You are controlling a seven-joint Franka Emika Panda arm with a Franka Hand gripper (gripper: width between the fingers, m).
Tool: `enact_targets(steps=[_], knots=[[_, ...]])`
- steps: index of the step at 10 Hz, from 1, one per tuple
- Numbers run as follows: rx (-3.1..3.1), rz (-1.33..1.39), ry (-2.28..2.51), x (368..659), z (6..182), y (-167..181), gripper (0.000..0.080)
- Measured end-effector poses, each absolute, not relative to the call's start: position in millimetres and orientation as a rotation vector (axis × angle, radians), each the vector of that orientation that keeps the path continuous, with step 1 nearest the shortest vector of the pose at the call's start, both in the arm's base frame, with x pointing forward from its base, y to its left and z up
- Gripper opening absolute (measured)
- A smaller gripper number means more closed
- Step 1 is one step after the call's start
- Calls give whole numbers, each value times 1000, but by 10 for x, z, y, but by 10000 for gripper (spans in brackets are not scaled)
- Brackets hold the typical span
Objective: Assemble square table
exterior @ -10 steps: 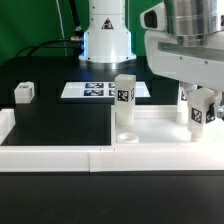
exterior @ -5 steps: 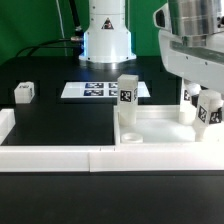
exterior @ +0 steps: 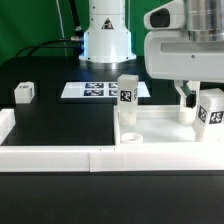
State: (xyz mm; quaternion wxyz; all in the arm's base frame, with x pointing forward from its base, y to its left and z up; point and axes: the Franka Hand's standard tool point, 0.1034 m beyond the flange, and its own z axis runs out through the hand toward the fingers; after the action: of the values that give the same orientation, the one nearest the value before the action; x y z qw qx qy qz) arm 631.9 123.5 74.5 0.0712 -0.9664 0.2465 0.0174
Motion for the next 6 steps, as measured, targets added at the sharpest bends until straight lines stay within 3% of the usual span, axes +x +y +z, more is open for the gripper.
enact_targets(steps=[3, 4, 5, 6], knots=[[-3024, -44, 74, 6407, 790, 1193, 649], [-3022, -40, 115, 6402, 786, 1199, 649], [-3022, -38, 135, 6401, 784, 1199, 560], [-3018, -35, 175, 6400, 781, 1200, 560]])
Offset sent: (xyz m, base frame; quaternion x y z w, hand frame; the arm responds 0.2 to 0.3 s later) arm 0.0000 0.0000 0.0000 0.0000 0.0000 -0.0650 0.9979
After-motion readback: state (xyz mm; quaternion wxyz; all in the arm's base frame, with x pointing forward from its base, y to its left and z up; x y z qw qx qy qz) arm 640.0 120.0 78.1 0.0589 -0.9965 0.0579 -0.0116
